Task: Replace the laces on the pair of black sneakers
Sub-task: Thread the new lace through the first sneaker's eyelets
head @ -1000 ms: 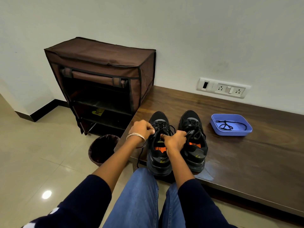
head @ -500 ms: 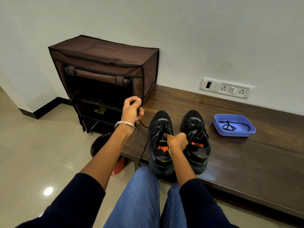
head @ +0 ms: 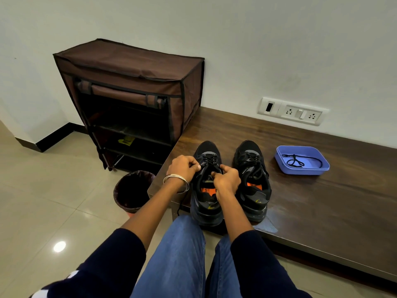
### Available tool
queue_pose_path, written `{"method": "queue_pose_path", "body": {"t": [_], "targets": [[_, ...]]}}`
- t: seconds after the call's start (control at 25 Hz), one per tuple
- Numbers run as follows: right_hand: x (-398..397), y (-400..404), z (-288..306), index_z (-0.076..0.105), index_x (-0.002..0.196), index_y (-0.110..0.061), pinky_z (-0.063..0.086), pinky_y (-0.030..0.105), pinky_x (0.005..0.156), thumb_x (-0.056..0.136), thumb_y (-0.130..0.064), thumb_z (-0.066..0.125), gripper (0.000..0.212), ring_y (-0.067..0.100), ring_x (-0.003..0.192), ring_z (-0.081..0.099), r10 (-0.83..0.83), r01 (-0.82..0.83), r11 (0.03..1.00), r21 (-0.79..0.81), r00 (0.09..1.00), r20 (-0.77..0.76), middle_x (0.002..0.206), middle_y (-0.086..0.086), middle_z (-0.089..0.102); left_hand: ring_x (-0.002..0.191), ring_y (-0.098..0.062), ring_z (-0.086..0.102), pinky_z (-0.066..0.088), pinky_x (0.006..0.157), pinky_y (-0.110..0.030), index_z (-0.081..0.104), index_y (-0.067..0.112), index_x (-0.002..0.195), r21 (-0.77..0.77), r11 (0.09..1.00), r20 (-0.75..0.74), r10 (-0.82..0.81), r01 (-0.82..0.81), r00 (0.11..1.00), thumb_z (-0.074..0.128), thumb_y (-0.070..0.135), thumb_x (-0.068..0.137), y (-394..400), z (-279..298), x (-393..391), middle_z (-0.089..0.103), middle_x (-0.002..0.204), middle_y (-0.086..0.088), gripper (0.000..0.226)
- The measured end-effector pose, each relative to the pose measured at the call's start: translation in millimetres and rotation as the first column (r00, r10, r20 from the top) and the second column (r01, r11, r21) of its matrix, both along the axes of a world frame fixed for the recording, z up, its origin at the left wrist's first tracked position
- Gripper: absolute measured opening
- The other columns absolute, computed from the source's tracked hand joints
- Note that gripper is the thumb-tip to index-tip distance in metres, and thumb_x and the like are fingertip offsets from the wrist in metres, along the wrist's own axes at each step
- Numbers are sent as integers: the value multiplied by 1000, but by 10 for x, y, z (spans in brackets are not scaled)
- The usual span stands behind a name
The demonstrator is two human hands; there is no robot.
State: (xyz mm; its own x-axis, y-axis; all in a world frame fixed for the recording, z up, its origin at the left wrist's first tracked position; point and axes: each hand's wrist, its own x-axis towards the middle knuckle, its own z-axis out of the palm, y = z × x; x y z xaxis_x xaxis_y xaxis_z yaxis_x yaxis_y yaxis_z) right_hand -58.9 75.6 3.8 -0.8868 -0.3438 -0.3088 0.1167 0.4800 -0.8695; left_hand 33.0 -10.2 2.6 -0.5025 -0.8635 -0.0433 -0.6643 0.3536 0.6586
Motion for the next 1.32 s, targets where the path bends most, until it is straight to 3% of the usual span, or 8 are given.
{"method": "queue_pose_path", "body": {"t": [0.16,0.28,0.4,0.56,0.76,1.04,1.24,1.32], "targets": [[-25,-3,27,68,119,-24,39,49,99,89,-11,66,33,35,114,56,-13,15,995,101,1000,-18,119,10,64,79,-16,58,49,72,-31,68,25,69,-85,983,-172,144,-161,974,69,24,83,92,91,119,61,85,9,14],[5,-19,24,73,98,-19,41,53,95,89,-7,62,19,36,112,55,11,-4,991,135,998,-55,109,12,65,69,-19,60,52,70,-33,66,21,61,58,982,-207,188,-179,960,69,27,83,164,54,259,60,60,7,23],[21,-38,32,72,92,-14,41,53,94,88,-3,59,18,36,109,55,7,7,987,161,996,-84,103,13,65,77,-19,55,39,93,-42,71,20,58,175,951,12,257,-255,966,56,40,86,189,-15,276,62,63,6,38],[-1,-51,16,71,98,-11,38,53,95,88,-2,59,18,37,113,54,1,17,986,165,994,-112,108,14,65,84,-20,53,24,103,-50,71,21,67,43,946,185,307,-320,934,52,51,89,76,-21,213,63,69,6,43],[12,-47,21,70,101,-9,39,53,97,88,-3,63,17,36,112,55,33,-9,983,185,992,-126,110,15,64,92,-17,66,52,90,-34,73,24,104,168,985,-81,43,-29,996,71,30,84,-58,-101,61,72,92,1,21],[5,-26,43,68,102,-9,40,52,97,88,-3,62,17,36,112,54,34,-12,982,187,993,-113,112,14,63,72,-14,63,51,73,-28,69,18,67,131,989,-118,89,-73,989,70,28,84,-5,-55,7,68,71,2,20],[-124,43,93,66,90,-10,51,47,88,78,-4,73,15,32,99,60,103,-105,989,104,994,20,98,11,65,50,-11,53,43,46,-21,63,4,93,513,858,-464,249,28,850,65,12,89,-46,498,44,58,66,-5,9],[-186,71,241,66,96,-7,54,44,86,79,-2,71,18,24,90,61,111,-111,994,-12,994,13,94,7,66,52,-12,59,48,52,-24,63,7,103,610,787,-504,302,87,809,64,17,91,-82,792,85,64,75,-9,16]]}}
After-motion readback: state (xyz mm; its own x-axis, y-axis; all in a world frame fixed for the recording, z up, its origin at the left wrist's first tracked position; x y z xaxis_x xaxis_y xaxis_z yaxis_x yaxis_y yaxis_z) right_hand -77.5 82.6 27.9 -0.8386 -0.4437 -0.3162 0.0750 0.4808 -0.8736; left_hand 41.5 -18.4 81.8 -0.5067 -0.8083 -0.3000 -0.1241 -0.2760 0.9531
